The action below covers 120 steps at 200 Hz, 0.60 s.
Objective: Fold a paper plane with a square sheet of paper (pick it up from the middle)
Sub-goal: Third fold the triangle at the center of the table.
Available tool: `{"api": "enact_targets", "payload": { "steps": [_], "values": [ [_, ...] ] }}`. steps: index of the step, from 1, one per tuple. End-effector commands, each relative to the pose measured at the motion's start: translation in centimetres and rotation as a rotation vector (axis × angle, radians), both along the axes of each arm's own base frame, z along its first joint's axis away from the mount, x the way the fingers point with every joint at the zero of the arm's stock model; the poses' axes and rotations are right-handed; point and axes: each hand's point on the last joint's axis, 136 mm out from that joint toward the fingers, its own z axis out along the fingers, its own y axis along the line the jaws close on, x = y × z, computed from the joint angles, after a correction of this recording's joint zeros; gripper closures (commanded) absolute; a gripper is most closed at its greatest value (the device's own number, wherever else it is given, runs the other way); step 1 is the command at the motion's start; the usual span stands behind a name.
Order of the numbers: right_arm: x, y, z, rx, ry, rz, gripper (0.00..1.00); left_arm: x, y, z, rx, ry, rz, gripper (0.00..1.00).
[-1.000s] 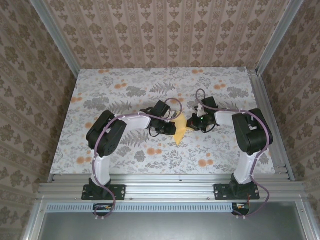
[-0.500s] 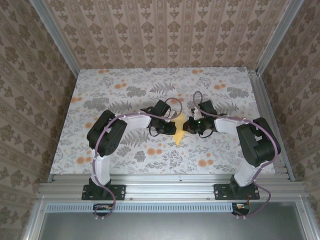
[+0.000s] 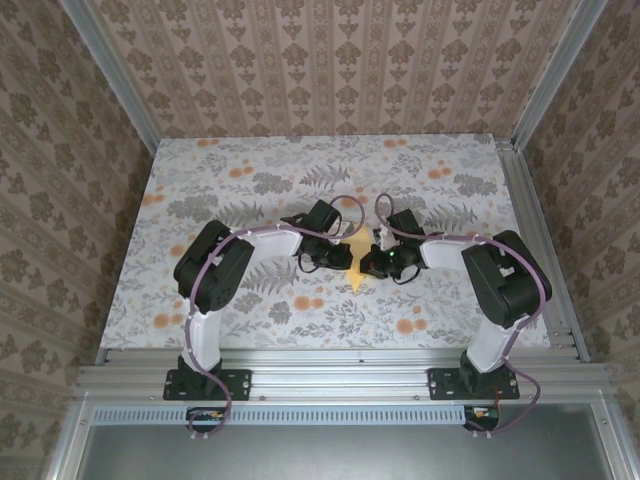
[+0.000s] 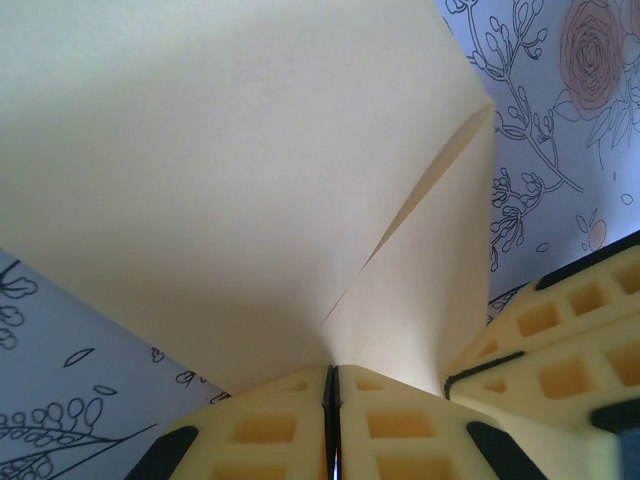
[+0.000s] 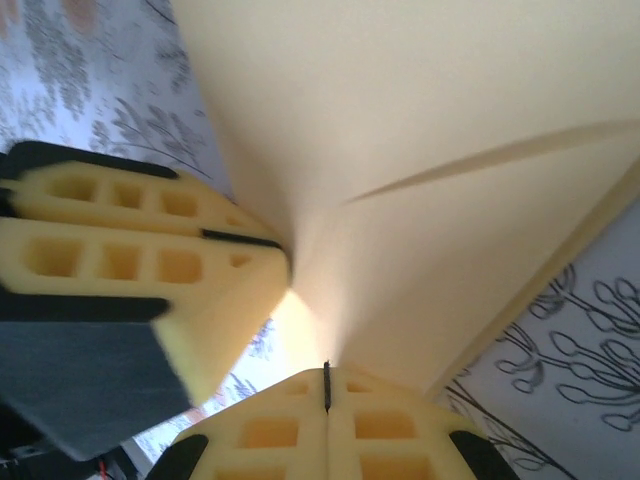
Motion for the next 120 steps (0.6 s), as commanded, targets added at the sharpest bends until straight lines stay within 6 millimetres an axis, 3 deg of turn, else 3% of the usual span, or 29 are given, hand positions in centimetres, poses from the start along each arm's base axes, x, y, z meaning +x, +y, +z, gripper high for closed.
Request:
{"api": "enact_targets", "payload": {
  "steps": [1,81,120],
  "values": [
    [-2.4,-1.0,-2.2,-0.049,0.077,0.033,0.99,-3.3,5.0,-6.7,0.248,0.139,0.002,0.9],
    [-5.3,-1.9,-1.7,-0.058,0.112,0.066,1.0,-3.4,5.0,-6.9,0.25,0.147,0.0,0.9],
    [-3.0,-0.1,1.8,0.082,0.032,-0.011,1.0,-3.6,4.9,-6.8,0.24,0.152,0.001,0.9]
  ]
}}
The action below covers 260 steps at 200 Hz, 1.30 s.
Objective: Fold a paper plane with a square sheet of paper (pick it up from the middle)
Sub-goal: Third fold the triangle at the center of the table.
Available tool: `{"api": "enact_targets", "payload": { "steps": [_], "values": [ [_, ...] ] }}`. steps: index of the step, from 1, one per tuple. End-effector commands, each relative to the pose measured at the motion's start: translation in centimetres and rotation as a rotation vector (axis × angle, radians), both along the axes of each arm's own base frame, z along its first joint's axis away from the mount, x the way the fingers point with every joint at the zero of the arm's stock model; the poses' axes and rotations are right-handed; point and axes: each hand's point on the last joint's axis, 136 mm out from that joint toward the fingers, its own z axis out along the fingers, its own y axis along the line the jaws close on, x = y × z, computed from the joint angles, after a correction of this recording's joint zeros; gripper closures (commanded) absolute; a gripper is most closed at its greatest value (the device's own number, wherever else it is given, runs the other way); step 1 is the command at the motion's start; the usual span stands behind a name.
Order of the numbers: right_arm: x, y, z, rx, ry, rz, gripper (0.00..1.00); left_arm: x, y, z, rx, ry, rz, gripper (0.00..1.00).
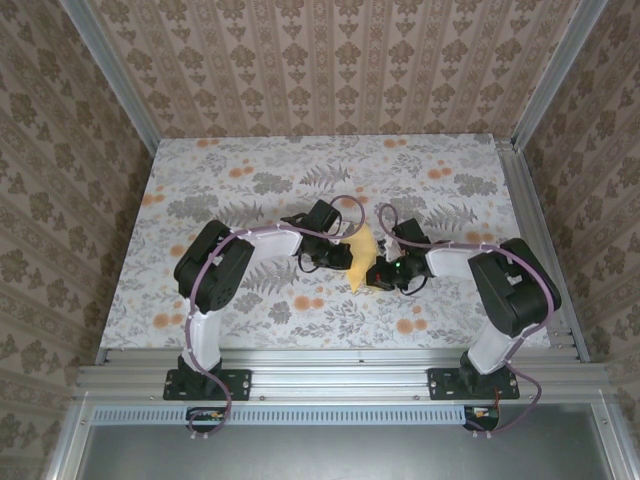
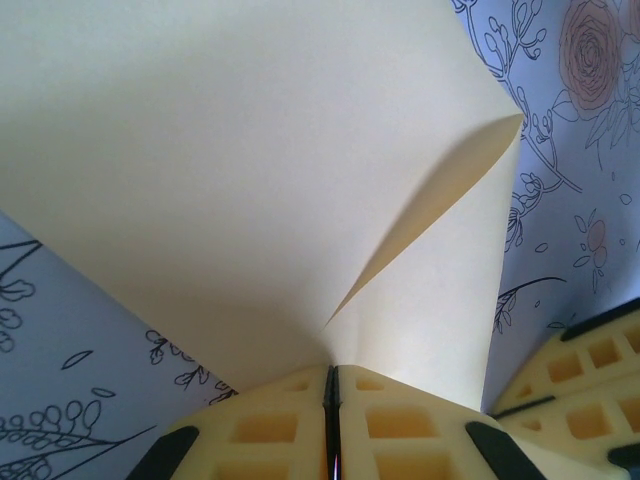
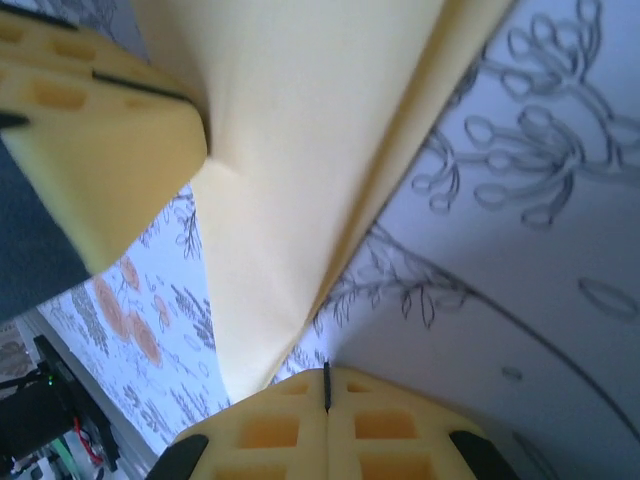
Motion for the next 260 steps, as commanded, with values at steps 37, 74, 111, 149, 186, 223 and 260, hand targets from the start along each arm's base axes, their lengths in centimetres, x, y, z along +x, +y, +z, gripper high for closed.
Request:
{"api": "enact_targets", "payload": {
  "steps": [37,74,111,149,186,223,260],
  "values": [
    [2.5,3.5,3.5,0.213,-0.041,-0.095,1.0,-3.5,4.9,-6.5,0.238,0.146,0.001,0.9],
    [1.4,4.2,1.1,0.177,0.021,-0.069,1.0,-3.5,5.0,-6.7,0.237,0.148,0.0,0.9],
    [-0.6,3.9,-0.7,0.132,0.073,-0.048,1.0,-3.6,5.2,-6.9,0.237,0.154,0.006,0.9],
    [-2.2,3.5,-1.4,0.094,0.105,-0.012,1.0,-3.6,5.4,-7.1,0.244,0.153,0.007,0.9],
    [-4.2,2.0,-3.2,0.005,0.162,-0.004,1.0,-3.5,5.4,-7.2,0.245,0.156,0.007,0.9],
    [-6.2,0.6,-4.6,-0.098,0.22,0.021,1.0,-3.5,5.5,-7.2,0.248,0.157,0.006,0.9],
    [-8.0,-0.7,-4.6,-0.177,0.235,0.051,1.0,-3.4,5.6,-7.0,0.246,0.154,0.006,0.9]
  ]
}}
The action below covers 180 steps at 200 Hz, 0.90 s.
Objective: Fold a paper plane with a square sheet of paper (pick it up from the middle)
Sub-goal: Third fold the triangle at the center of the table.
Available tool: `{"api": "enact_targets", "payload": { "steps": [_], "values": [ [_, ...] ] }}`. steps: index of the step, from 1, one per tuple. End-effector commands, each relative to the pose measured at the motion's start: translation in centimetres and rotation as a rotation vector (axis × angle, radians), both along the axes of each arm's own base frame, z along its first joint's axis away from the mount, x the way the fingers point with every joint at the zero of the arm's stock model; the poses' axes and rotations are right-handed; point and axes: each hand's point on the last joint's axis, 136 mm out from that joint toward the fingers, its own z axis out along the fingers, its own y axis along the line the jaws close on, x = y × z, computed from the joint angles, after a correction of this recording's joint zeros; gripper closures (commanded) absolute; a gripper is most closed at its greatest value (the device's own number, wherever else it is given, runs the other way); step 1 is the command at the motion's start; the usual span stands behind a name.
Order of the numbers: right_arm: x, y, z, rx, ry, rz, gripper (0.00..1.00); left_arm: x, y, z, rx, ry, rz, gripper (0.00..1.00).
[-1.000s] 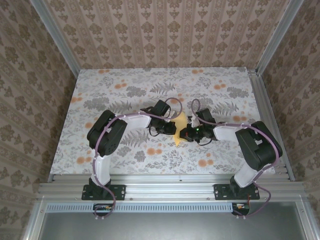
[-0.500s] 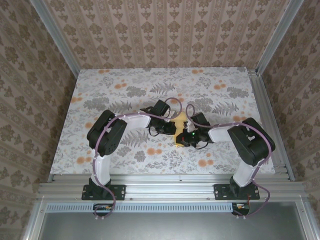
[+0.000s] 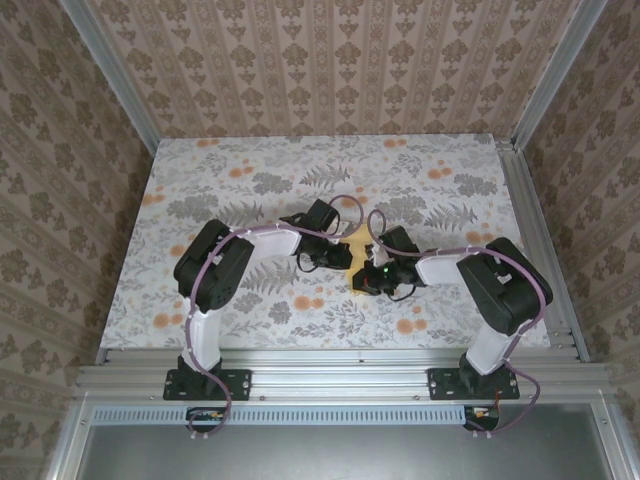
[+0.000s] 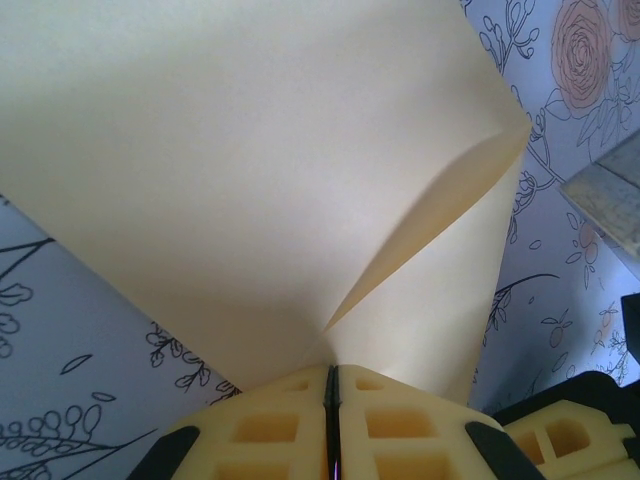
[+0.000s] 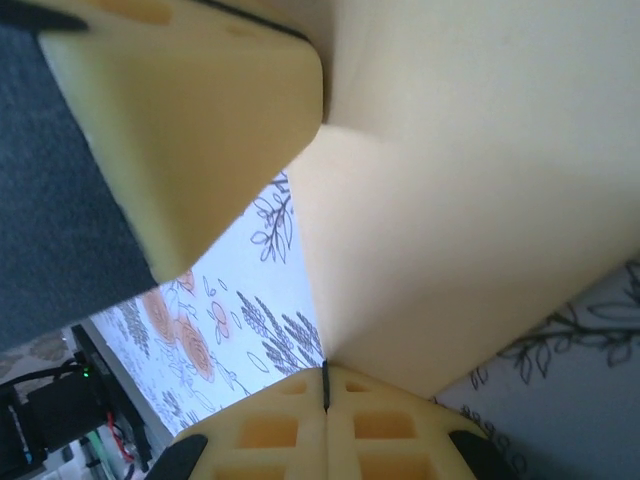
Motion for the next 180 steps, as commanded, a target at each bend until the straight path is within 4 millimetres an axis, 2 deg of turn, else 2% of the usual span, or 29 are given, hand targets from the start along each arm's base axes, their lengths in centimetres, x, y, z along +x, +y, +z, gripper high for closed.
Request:
{"api": "enact_targets", "payload": {
  "steps": [1,21,38,72,86,100,130,154,180],
  "values": [
    [-6.9,-4.2,-4.0,-0.234,0.237,0.035,1.0,-3.4,5.5,-7.0,0.267,0.14,0.011,0.9],
    [-7.3,-4.4,-3.8,-0.244,0.237,0.041,1.0,-3.3,5.3,-6.8,0.26,0.138,0.007,0.9],
    [-6.7,-3.8,-2.8,-0.199,0.213,0.034,1.0,-3.2,5.1,-6.5,0.248,0.134,0.007,0.9],
    [-2.8,-2.4,2.1,-0.026,0.113,-0.048,1.0,-3.0,4.4,-5.7,0.219,0.125,0.003,0.9],
    [-0.8,-3.1,3.8,0.005,0.066,-0.101,1.0,-2.9,4.3,-5.4,0.21,0.119,0.0,0.9],
    [1.4,-4.4,4.6,0.046,0.041,-0.181,1.0,-2.7,4.1,-5.2,0.201,0.115,0.0,0.9],
    [4.9,-6.4,5.0,0.083,0.025,-0.288,0.91,-2.5,3.7,-4.8,0.183,0.106,0.004,0.9],
    [6.5,-6.7,4.6,0.089,0.022,-0.308,0.8,-2.4,3.7,-4.5,0.178,0.098,0.005,0.9],
    [7.6,-6.7,4.2,0.084,0.016,-0.314,0.74,-2.5,3.8,-4.5,0.176,0.097,0.005,0.9]
  ]
}}
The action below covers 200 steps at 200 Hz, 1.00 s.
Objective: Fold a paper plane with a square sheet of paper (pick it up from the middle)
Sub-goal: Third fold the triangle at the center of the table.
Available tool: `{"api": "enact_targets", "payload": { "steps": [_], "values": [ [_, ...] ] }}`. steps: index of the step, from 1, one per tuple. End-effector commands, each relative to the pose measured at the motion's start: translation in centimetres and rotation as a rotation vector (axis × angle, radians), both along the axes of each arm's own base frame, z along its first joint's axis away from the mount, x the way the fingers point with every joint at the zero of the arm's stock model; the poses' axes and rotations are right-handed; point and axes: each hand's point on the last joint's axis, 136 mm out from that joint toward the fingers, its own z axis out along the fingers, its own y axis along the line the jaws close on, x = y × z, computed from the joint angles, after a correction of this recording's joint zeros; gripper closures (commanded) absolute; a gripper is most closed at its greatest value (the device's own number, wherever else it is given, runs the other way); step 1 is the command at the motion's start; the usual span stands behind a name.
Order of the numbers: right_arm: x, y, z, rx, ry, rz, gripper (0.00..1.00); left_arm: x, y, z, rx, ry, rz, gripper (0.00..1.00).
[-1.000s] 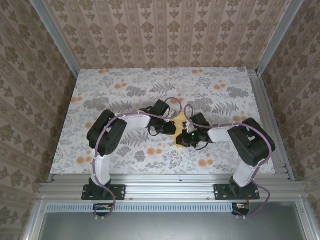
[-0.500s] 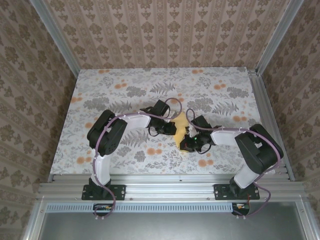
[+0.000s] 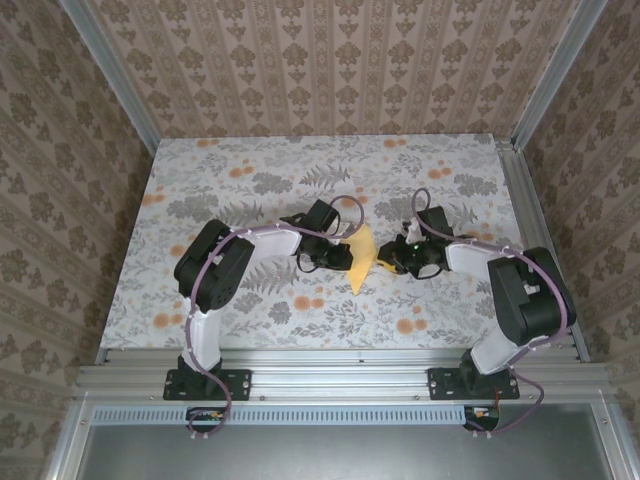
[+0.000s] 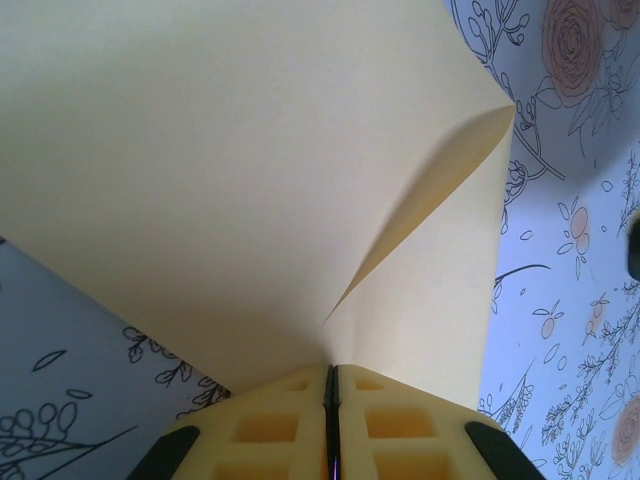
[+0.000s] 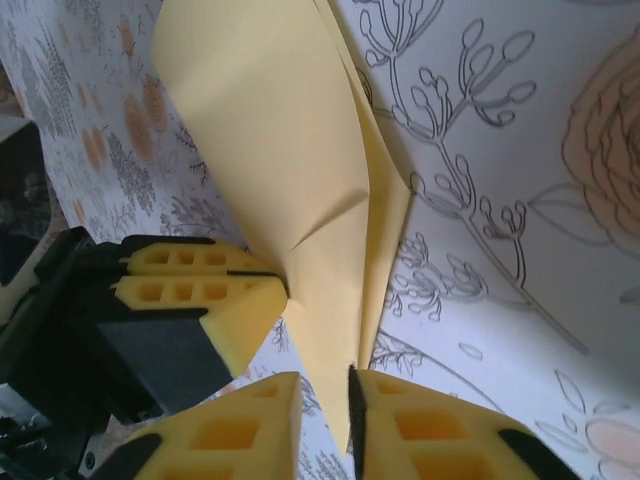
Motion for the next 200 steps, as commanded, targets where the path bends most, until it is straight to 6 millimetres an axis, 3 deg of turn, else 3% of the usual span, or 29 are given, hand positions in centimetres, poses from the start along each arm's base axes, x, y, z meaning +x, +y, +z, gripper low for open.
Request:
{"api": "enact_targets", "payload": {
  "steps": [1,46,107,159,200],
  "values": [
    [1.5,0.4,0.4,0.025,-0.014,-0.002,0.74,-2.3,3.9,-4.6,0.187,0.087,0.013,0.9],
    [3.2,0.8,-0.3,0.027,-0.016,0.001,0.72,-2.3,3.9,-4.6,0.184,0.088,0.014,0.9],
    [2.5,-0.1,-2.7,-0.059,0.056,0.012,0.69,-2.4,3.9,-4.9,0.186,0.095,0.013,0.9],
    [2.2,-0.7,-2.3,-0.108,0.046,0.02,0.66,-2.6,4.0,-5.2,0.191,0.105,0.013,0.9],
    [3.1,1.0,-1.7,-0.038,0.01,0.043,0.68,-2.5,3.9,-5.0,0.189,0.102,0.01,0.9]
  ]
}}
